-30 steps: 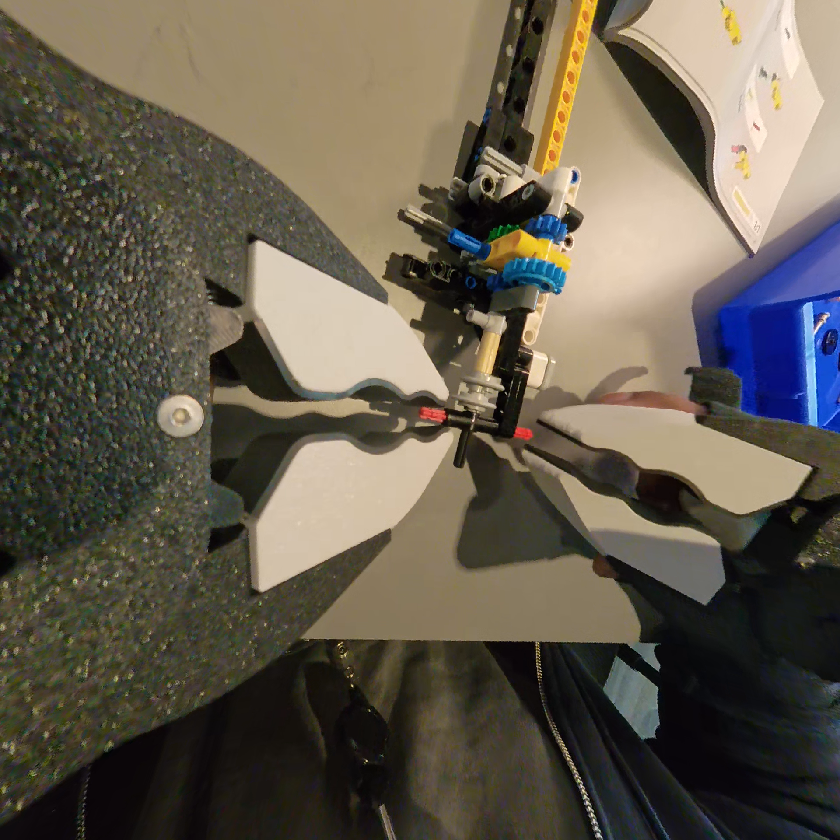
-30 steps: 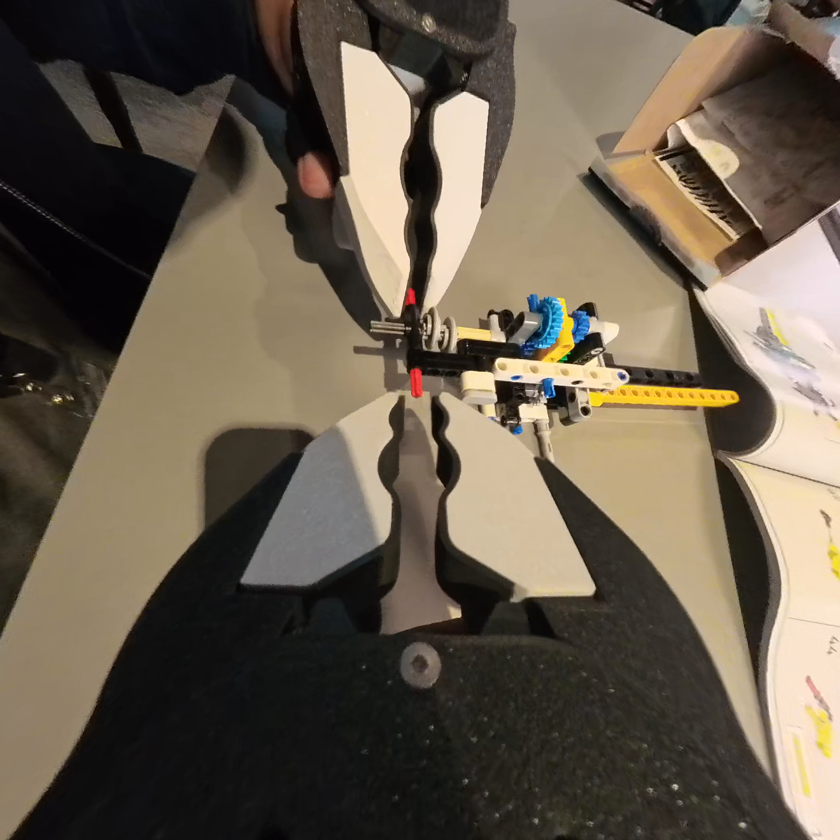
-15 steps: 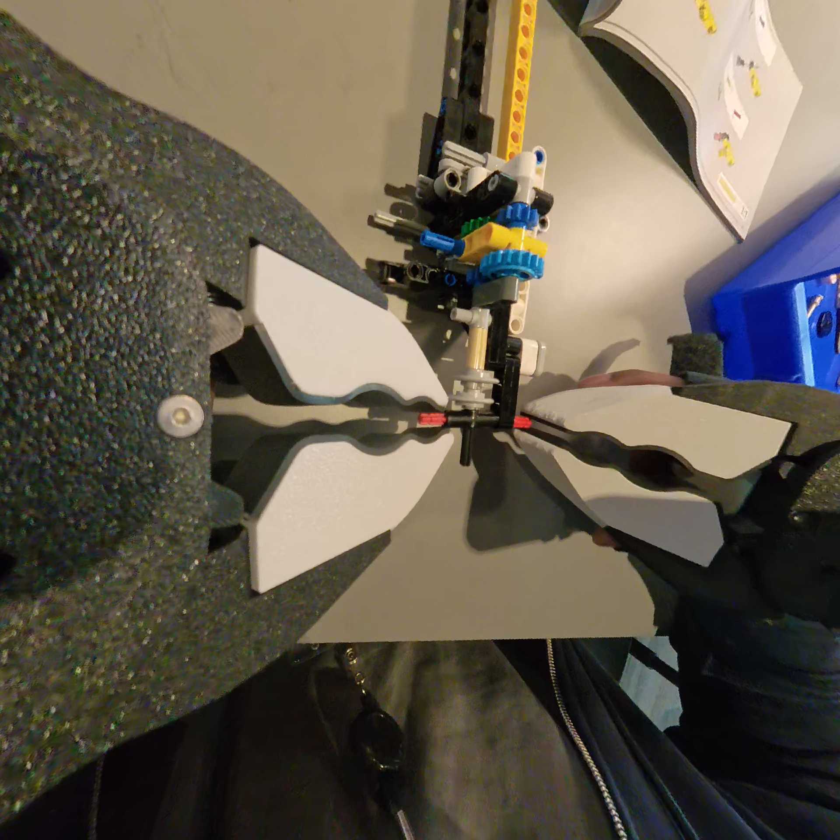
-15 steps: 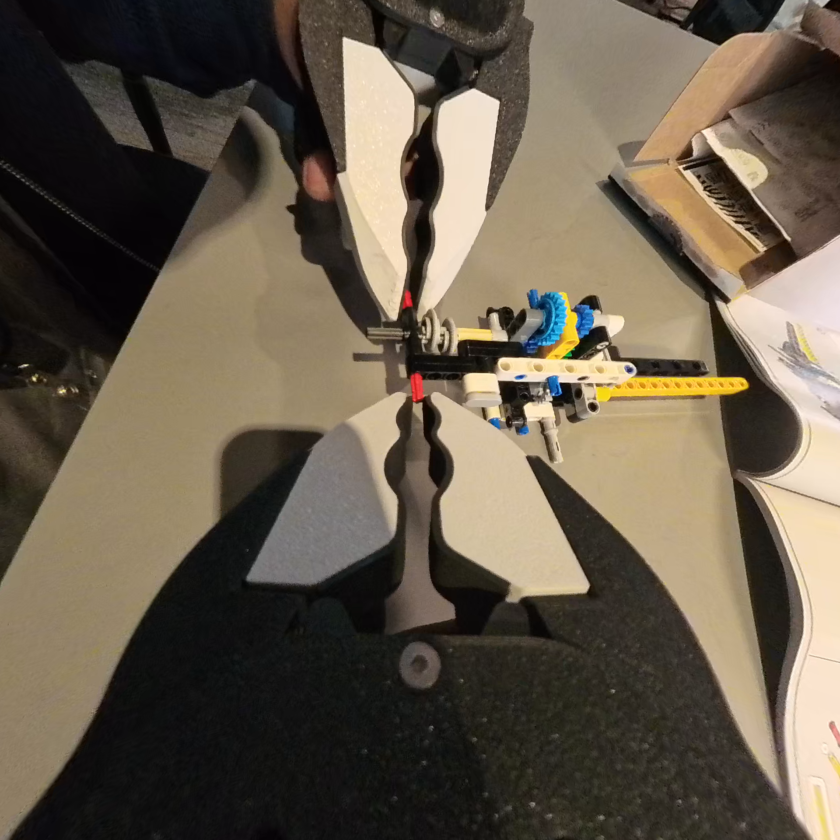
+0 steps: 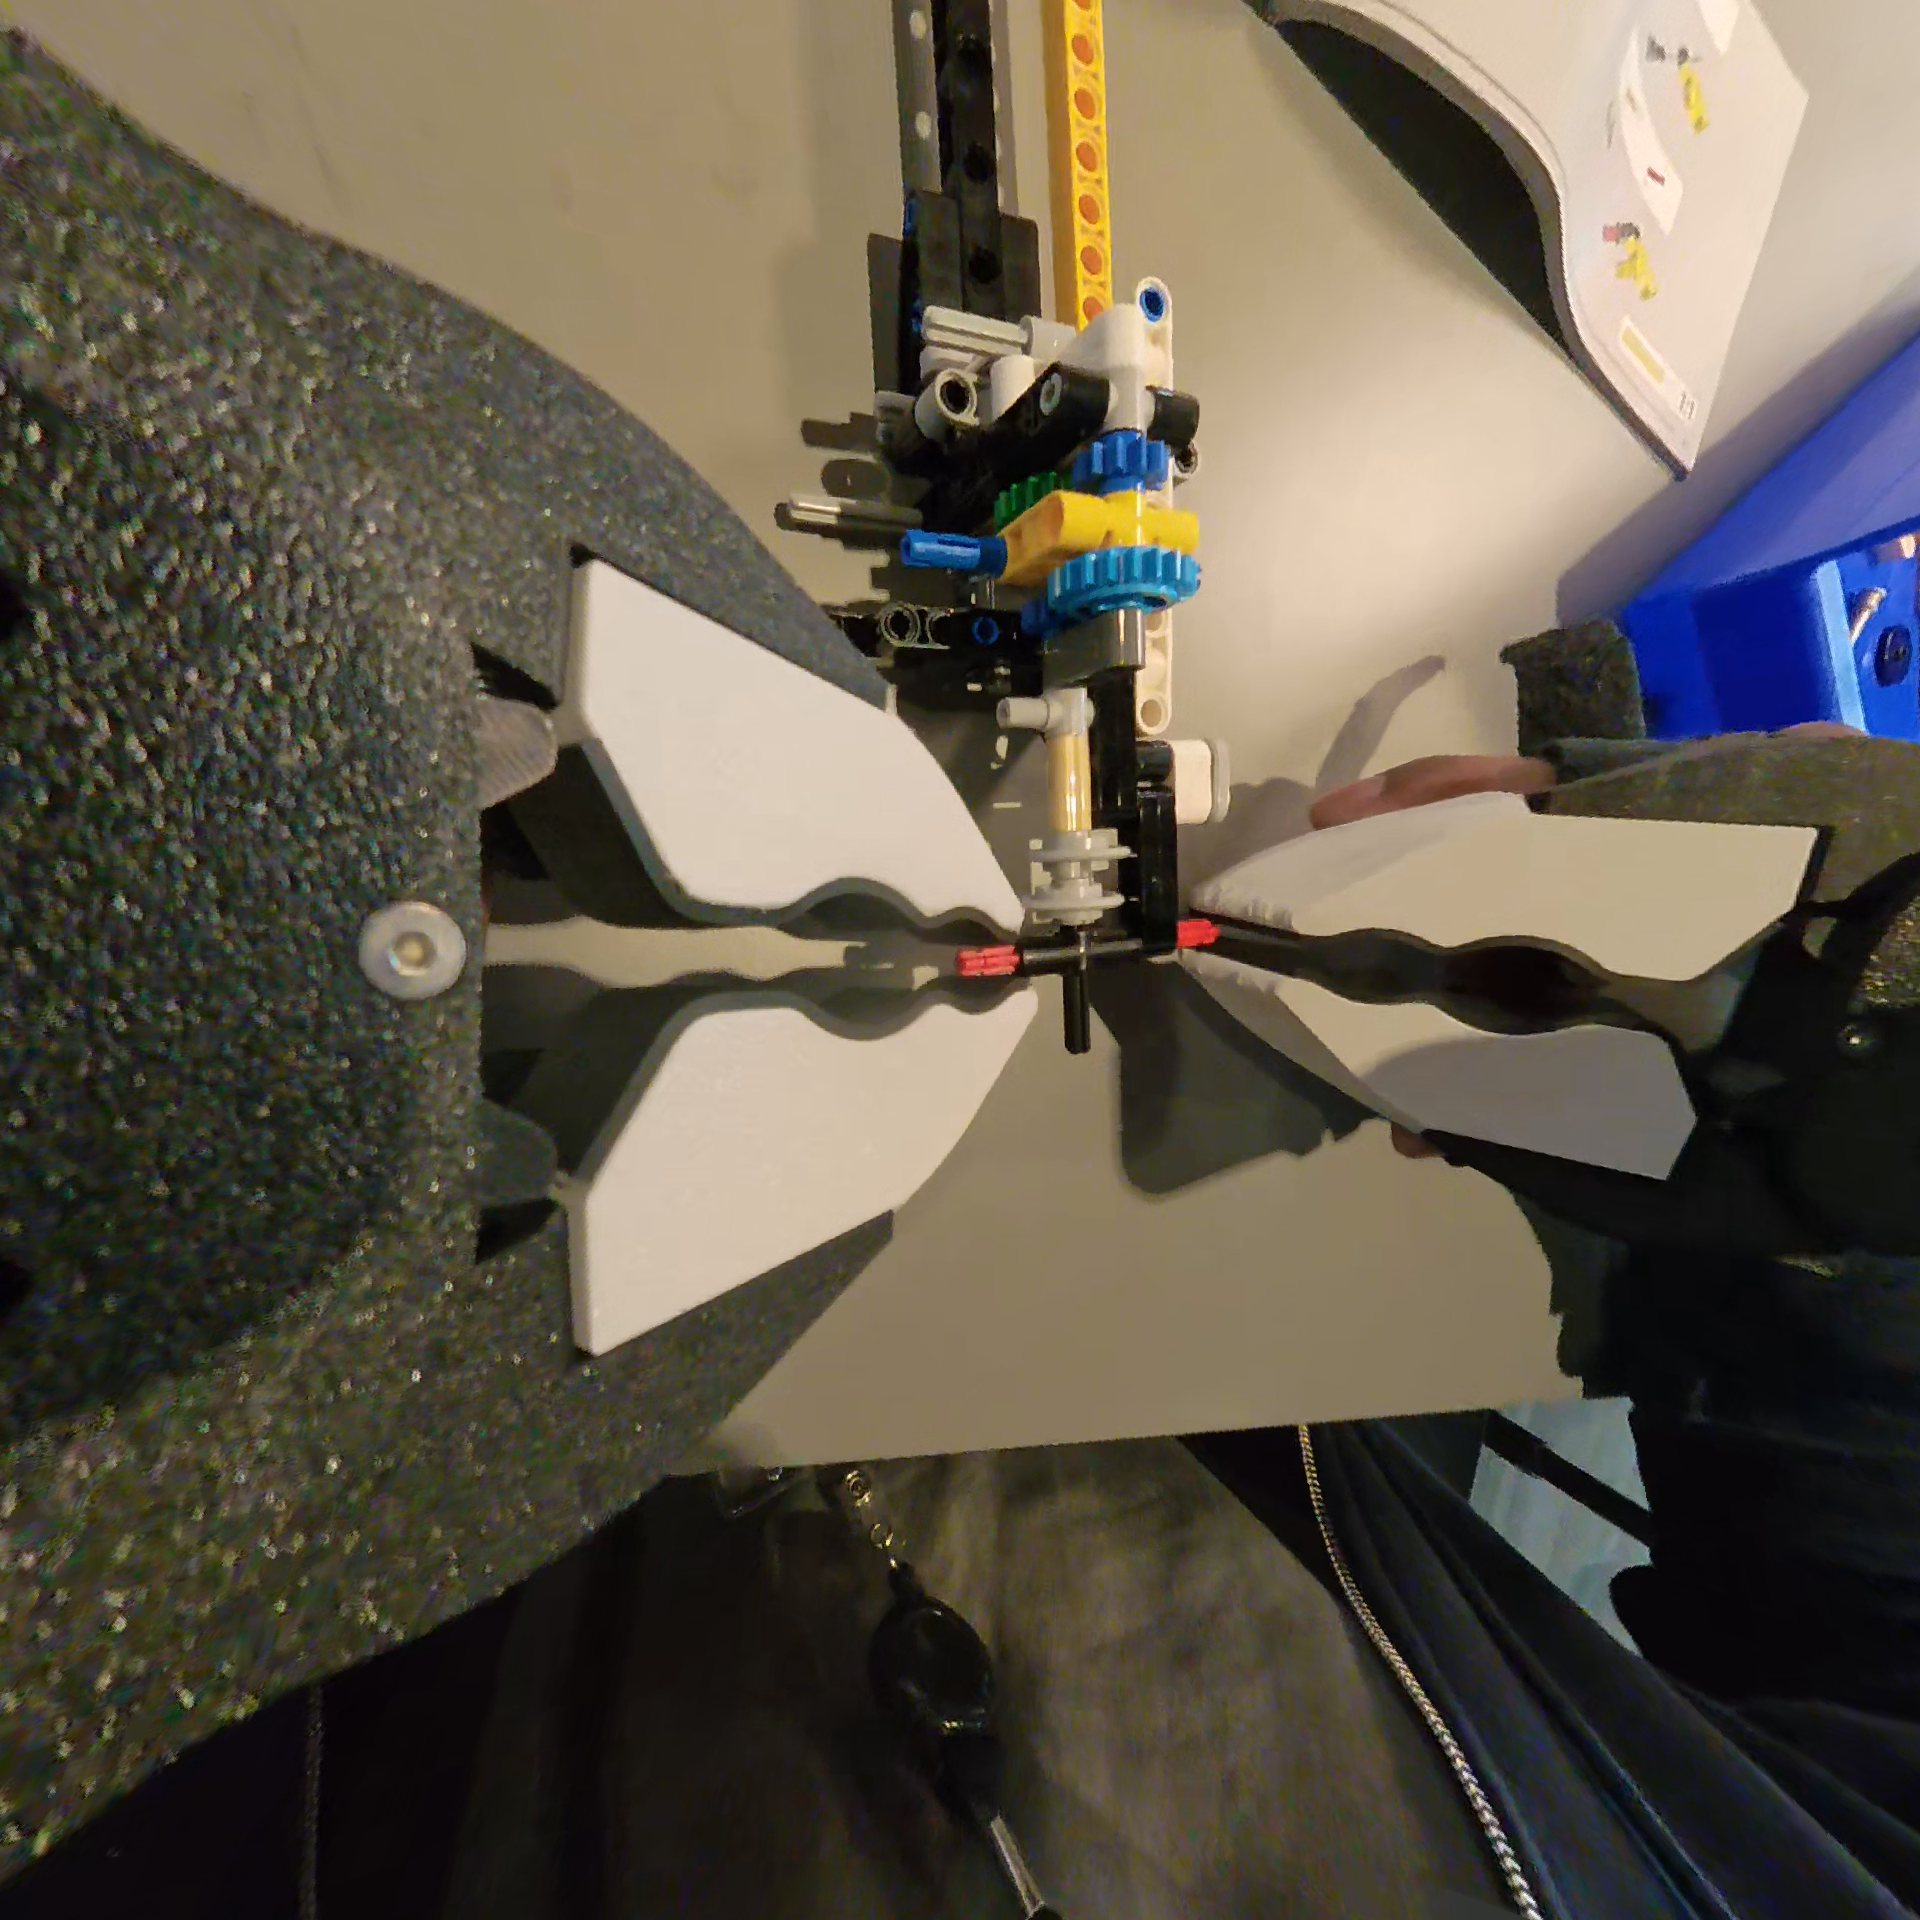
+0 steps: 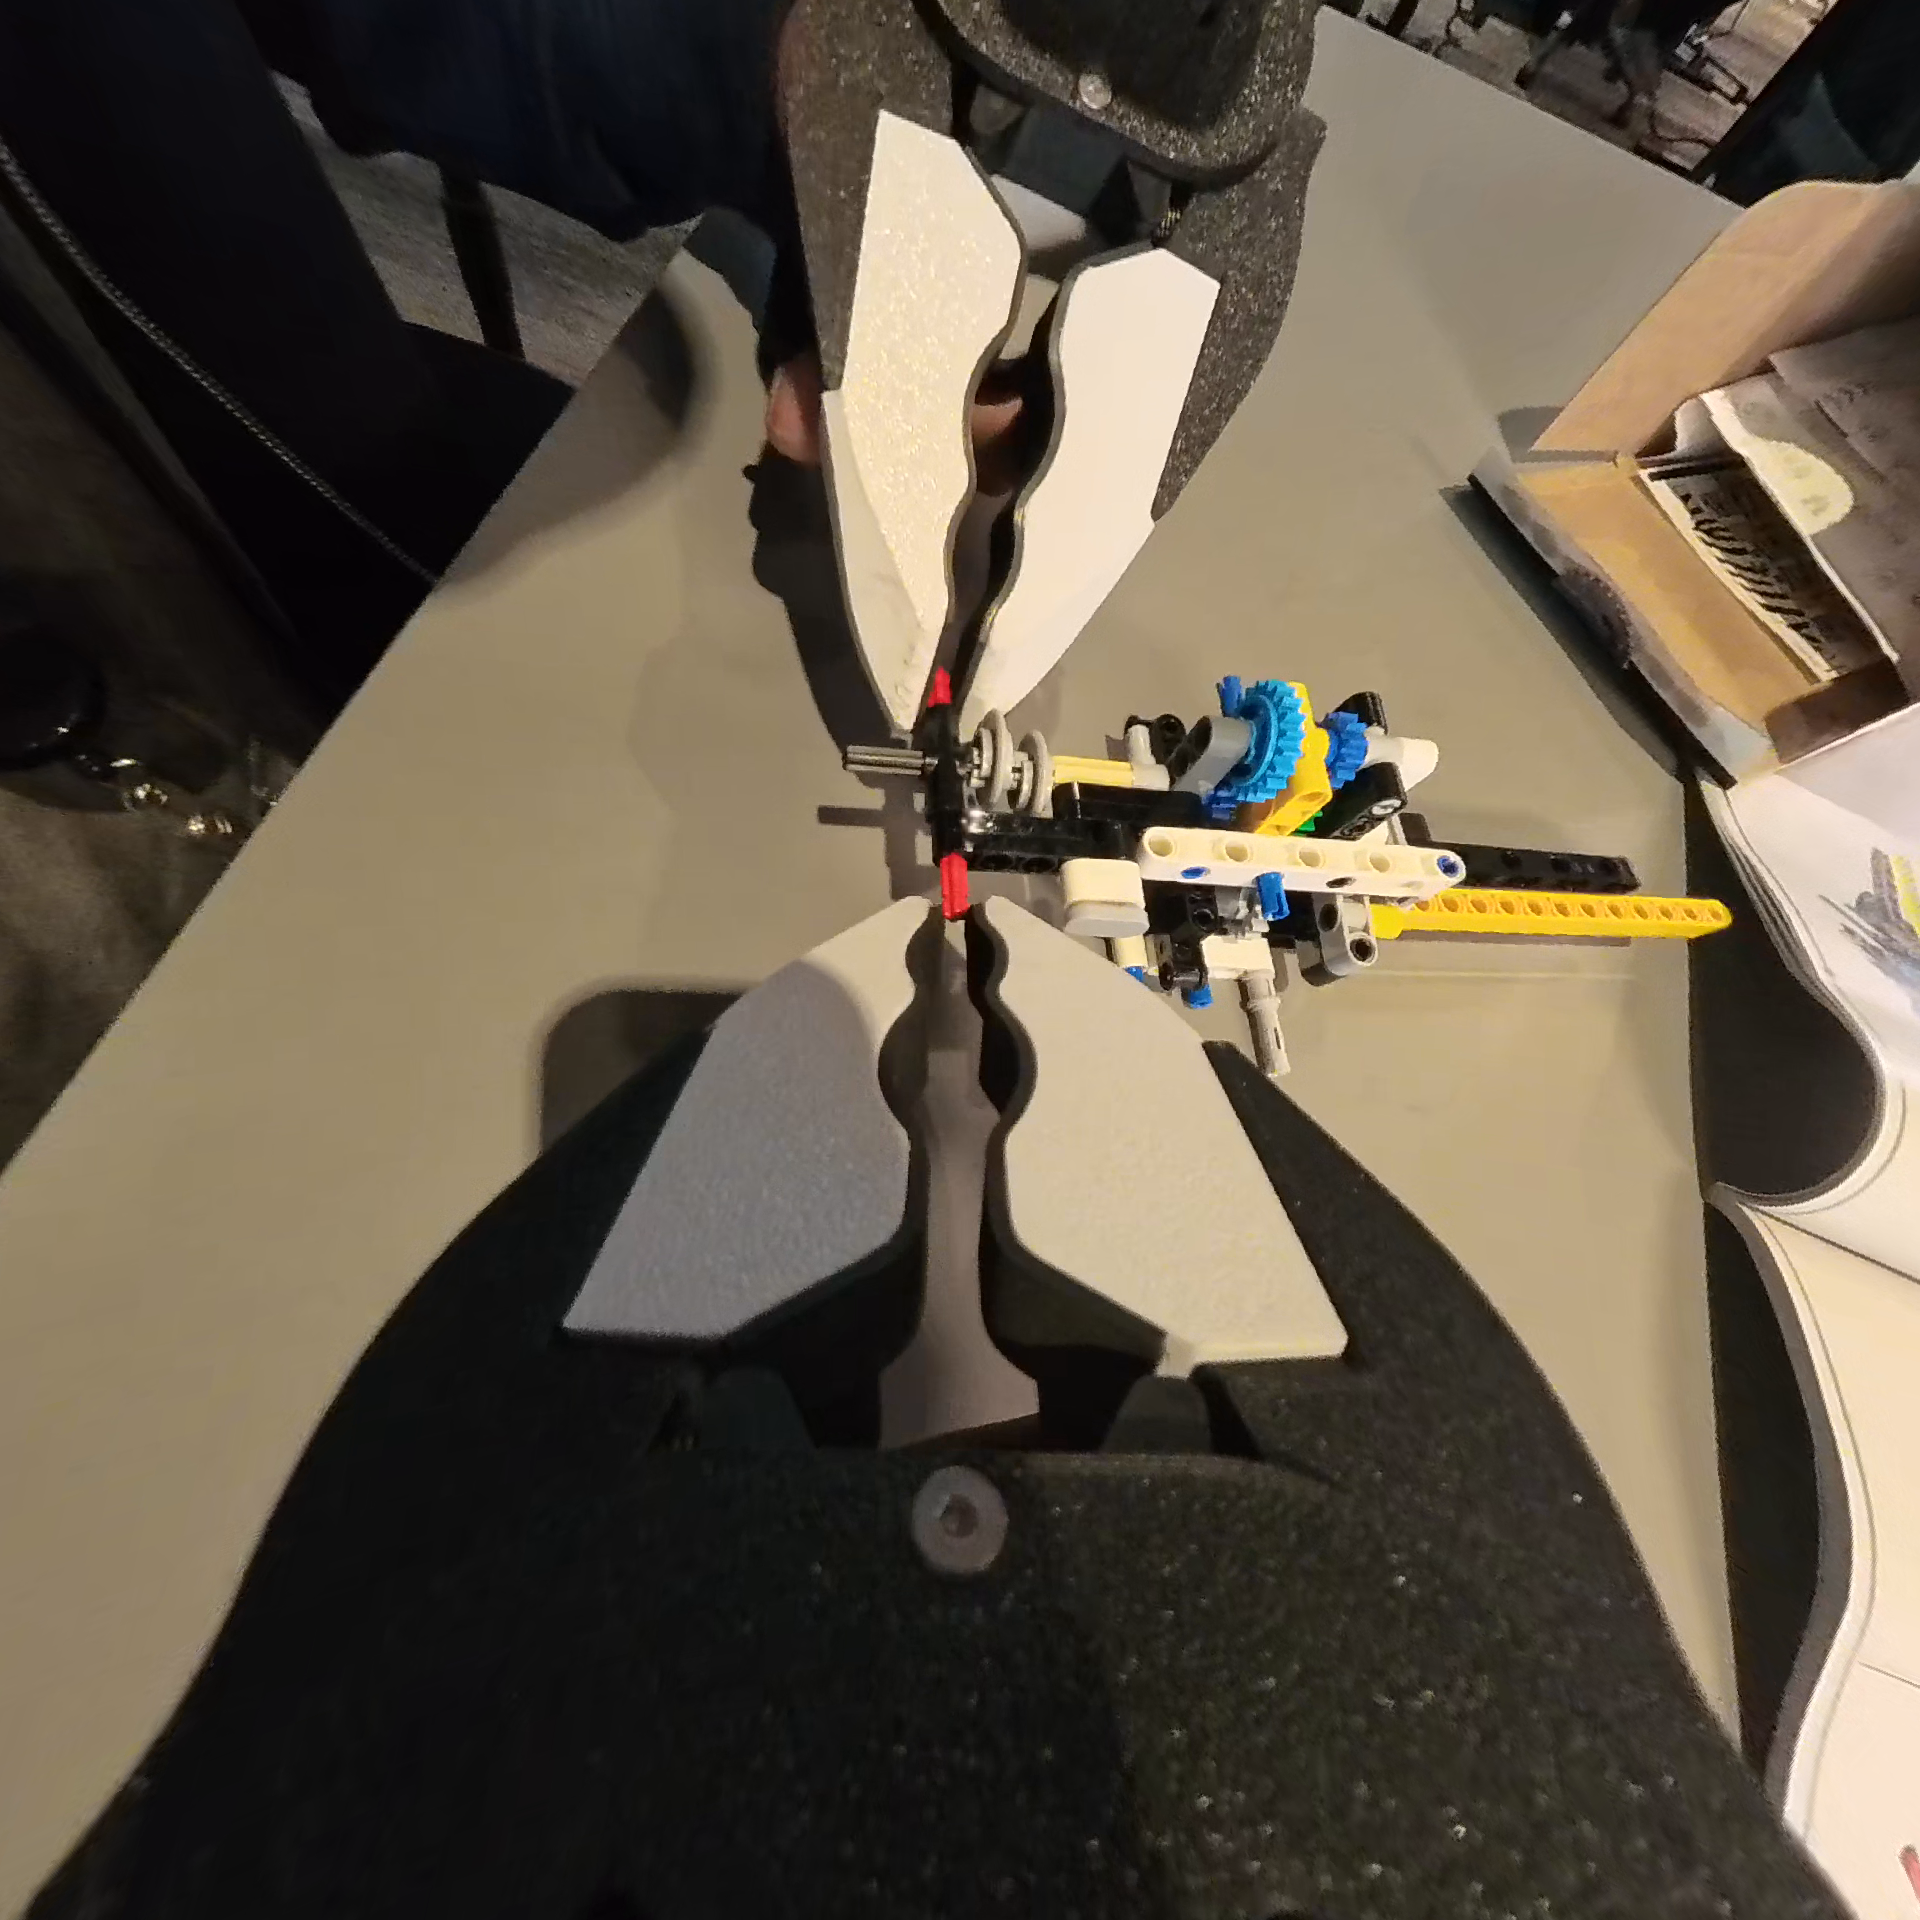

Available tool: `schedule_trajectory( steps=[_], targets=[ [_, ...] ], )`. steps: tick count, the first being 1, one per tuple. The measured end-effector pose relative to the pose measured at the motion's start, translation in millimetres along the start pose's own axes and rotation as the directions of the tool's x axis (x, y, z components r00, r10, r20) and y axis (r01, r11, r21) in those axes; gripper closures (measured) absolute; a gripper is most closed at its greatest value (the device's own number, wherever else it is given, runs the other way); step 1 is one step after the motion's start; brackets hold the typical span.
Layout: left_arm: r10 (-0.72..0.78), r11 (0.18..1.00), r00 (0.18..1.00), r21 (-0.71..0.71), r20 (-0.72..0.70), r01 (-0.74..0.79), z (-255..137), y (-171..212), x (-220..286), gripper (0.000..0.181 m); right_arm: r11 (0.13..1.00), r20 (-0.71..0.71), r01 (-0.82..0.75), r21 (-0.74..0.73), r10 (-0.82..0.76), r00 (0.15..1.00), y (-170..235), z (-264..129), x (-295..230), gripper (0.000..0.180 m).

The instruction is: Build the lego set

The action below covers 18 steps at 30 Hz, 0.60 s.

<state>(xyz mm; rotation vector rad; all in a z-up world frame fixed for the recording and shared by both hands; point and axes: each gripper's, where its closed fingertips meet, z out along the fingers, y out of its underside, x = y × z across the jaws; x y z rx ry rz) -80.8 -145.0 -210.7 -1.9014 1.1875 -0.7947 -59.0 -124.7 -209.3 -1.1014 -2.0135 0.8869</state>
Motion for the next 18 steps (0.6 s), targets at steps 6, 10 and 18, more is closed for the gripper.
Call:
schedule_trajectory(
  steps=[6,10,18],
  targets=[
    [-0.026,1.0,0.999,0.005,0.036,0.026,-0.4,-0.2,-3.0,0.175,1.0,0.0,0.005,0.014,-0.005,1.0,0.2,0.2,1.5,0.176],
    [-0.034,0.999,0.998,0.008,0.052,0.033,-0.8,-0.1,-4.8,0.175,1.0,-0.001,0.008,0.02,-0.008,1.0,0.3,0.7,2.9,0.176],
    [-0.048,0.999,0.996,0.016,0.075,0.047,-1.6,-0.7,-8.4,0.175,1.0,-0.01,0.007,0.022,-0.007,1.0,0.5,1.1,6.7,0.176]
  ],
)
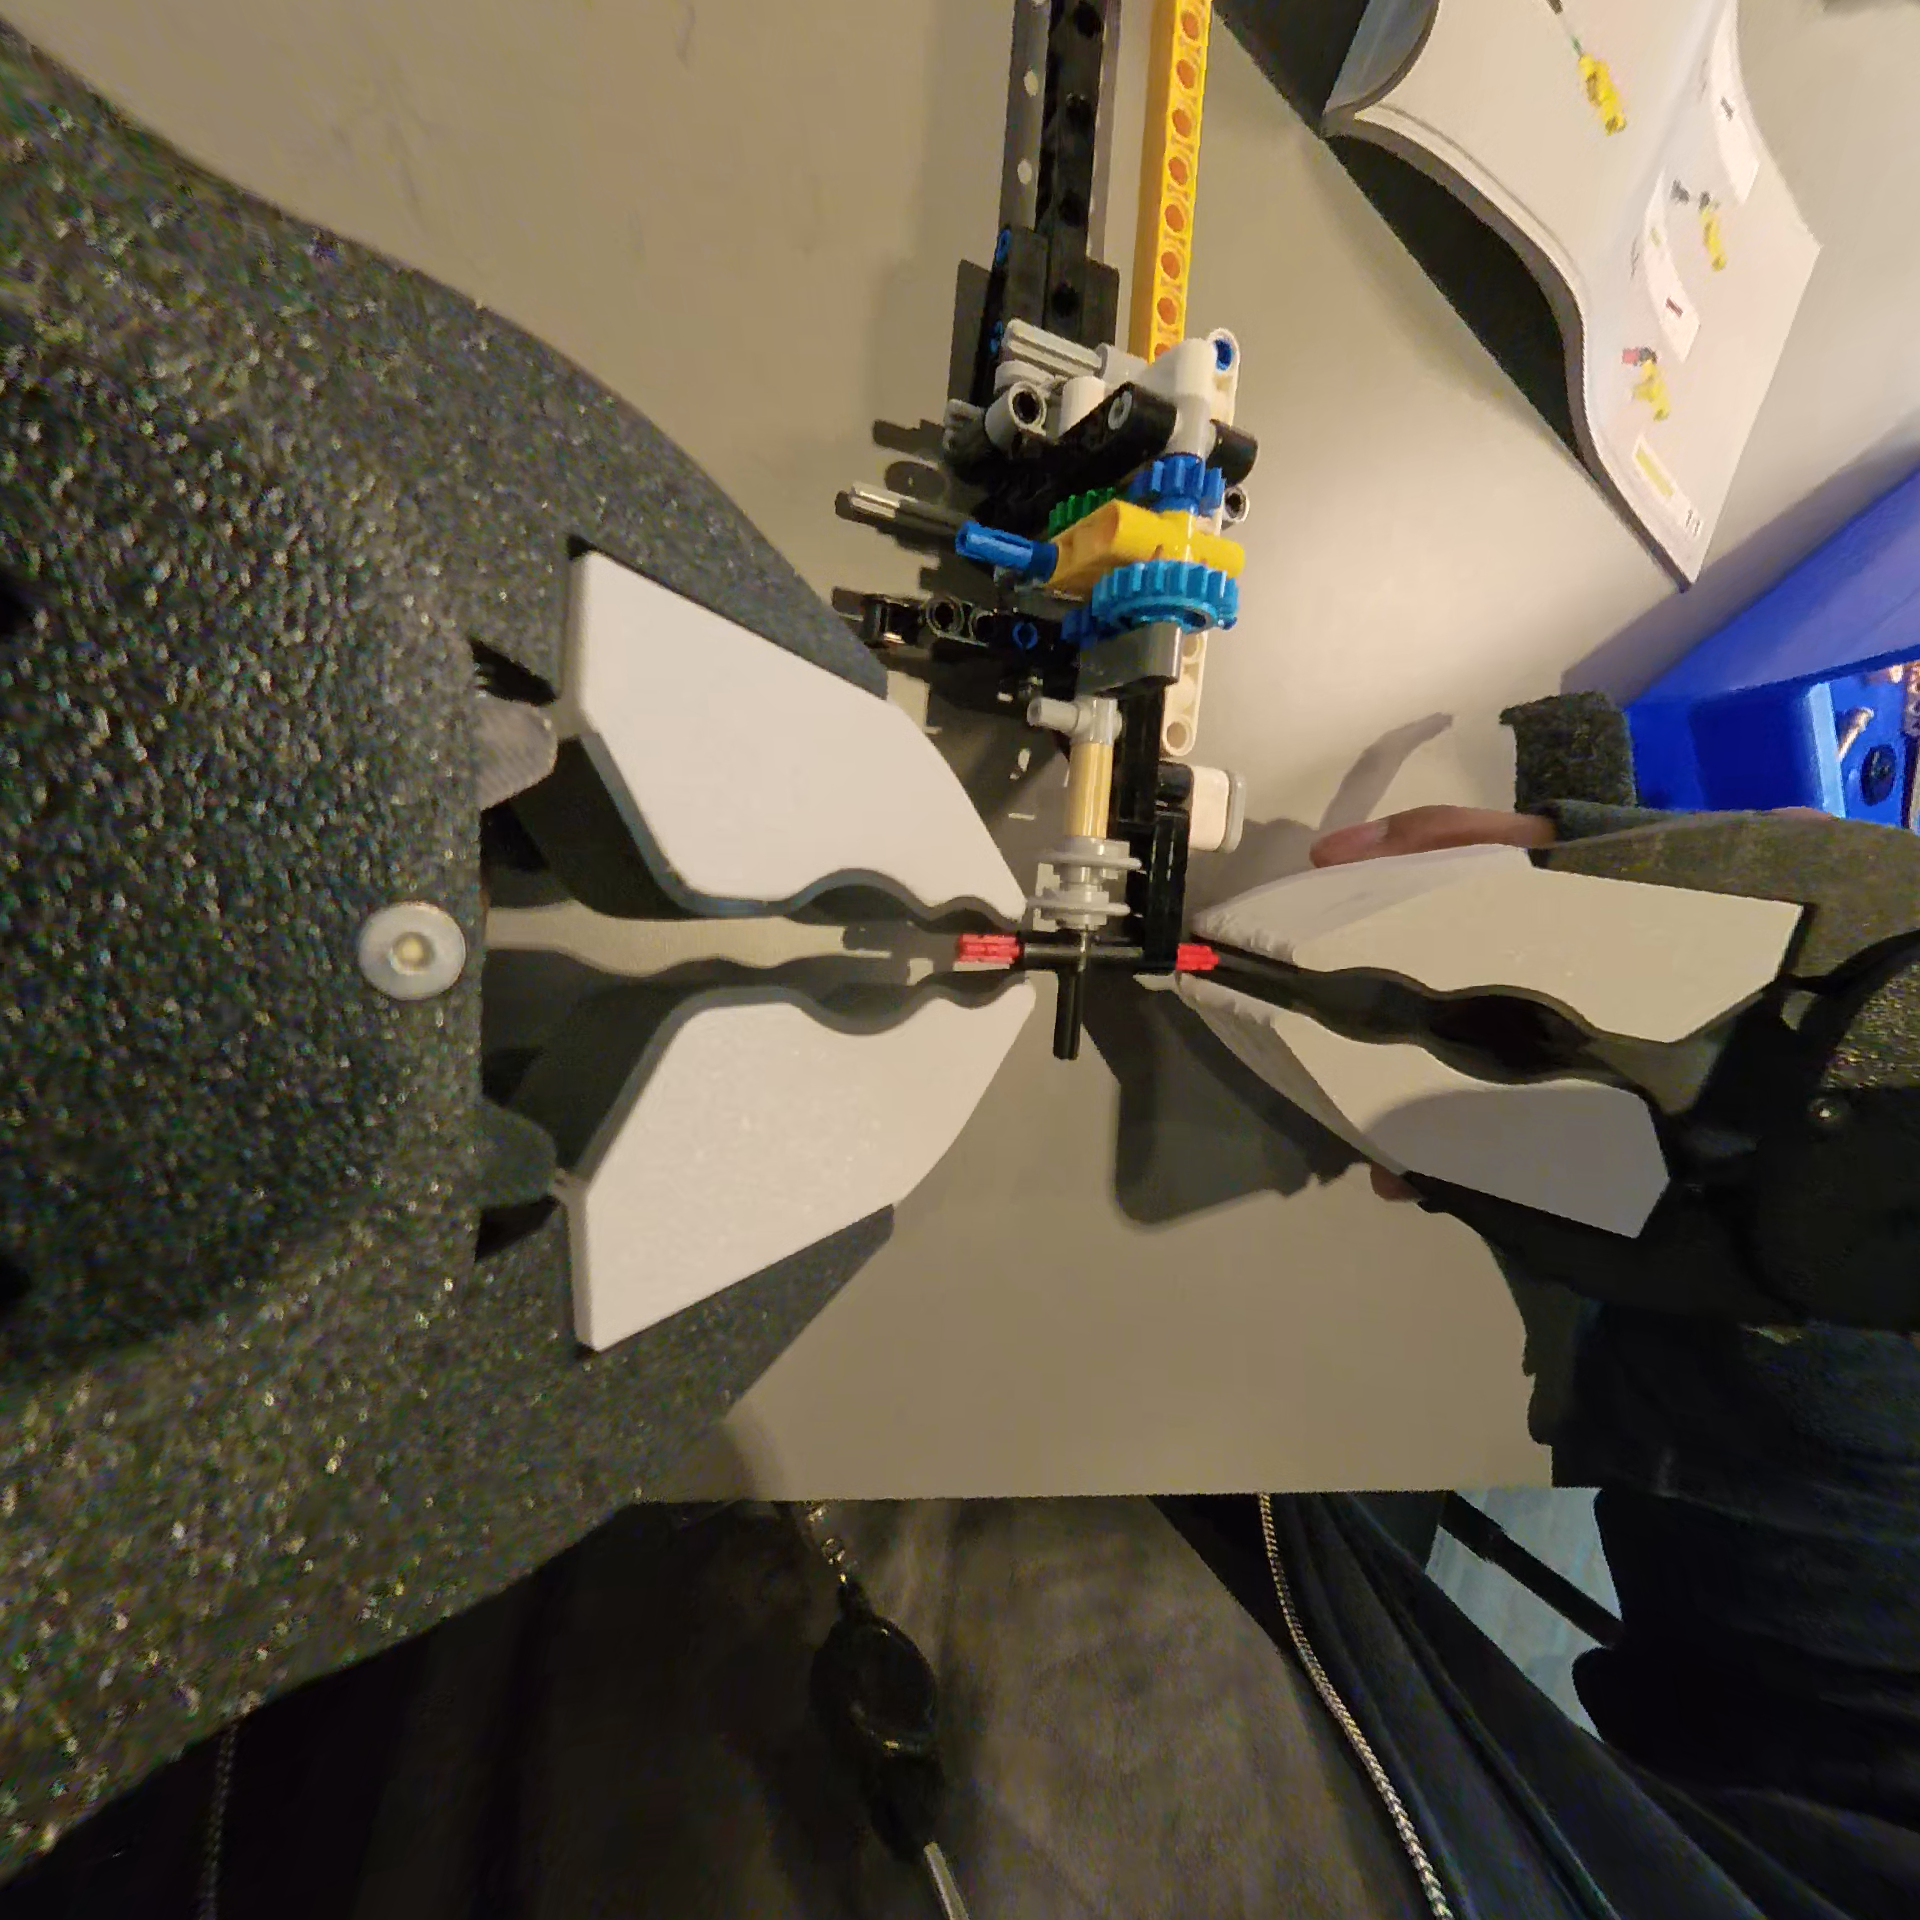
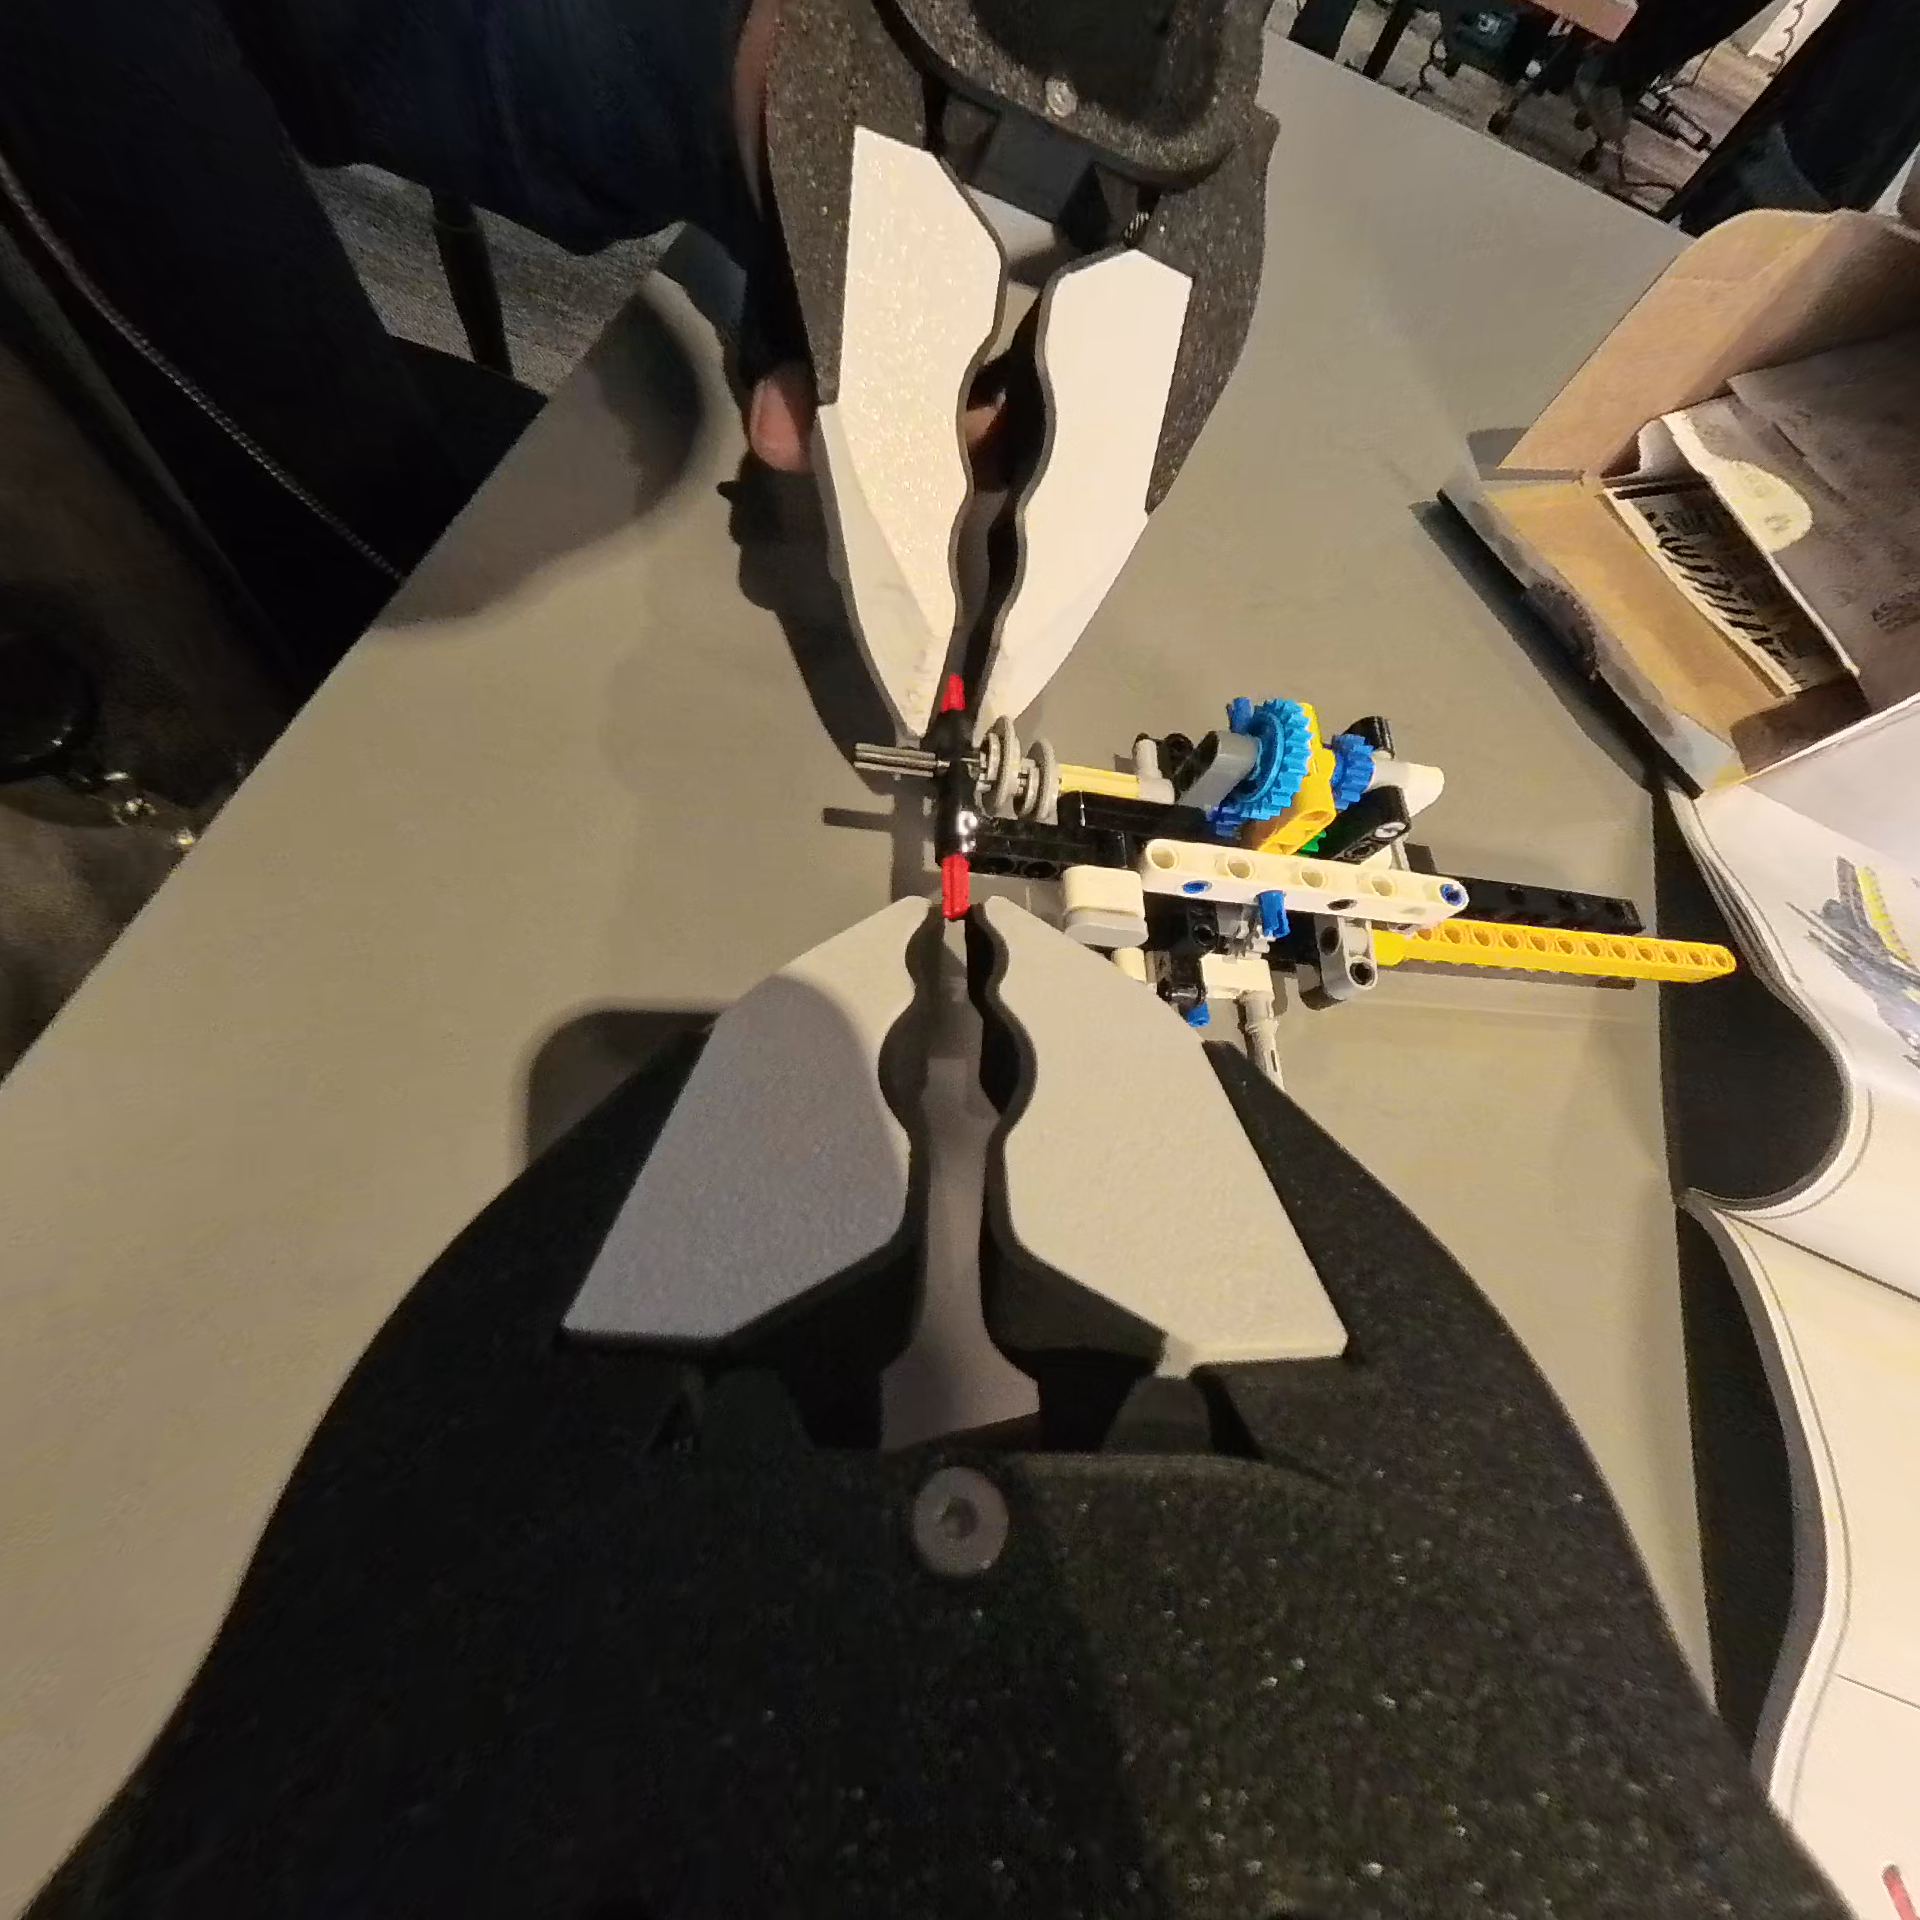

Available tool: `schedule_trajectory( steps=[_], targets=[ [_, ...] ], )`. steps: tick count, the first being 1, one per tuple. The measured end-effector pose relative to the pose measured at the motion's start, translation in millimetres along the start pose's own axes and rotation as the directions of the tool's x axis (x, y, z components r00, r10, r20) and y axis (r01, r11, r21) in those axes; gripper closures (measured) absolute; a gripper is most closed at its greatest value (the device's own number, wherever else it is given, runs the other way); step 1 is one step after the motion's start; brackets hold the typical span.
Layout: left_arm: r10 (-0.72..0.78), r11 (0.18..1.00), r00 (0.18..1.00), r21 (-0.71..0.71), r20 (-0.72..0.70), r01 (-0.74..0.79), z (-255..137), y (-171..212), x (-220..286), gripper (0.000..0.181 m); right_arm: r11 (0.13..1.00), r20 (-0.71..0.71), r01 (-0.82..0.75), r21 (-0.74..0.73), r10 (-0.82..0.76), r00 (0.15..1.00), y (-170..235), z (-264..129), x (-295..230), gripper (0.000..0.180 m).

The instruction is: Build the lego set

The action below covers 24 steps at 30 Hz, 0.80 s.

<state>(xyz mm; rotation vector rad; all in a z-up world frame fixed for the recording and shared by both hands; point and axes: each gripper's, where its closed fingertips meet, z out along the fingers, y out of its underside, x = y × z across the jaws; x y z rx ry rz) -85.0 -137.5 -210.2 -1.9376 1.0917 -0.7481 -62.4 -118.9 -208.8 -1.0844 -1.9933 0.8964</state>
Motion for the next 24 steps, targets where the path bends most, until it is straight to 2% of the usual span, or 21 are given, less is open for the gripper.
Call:
schedule_trajectory(
  steps=[17,24],
  targets=[
    [-0.032,0.999,1.0,0.013,-0.001,0.032,-1.4,-1.5,-3.2,0.174,1.0,-0.011,-0.011,0.02,0.011,1.0,-0.5,-0.1,3.6,0.176],
    [-0.032,0.999,0.999,0.002,0.004,0.032,-0.3,-0.5,-3.8,0.168,1.0,-0.021,-0.01,0.009,0.01,1.0,1.5,0.1,5.1,0.176]
  ],
)
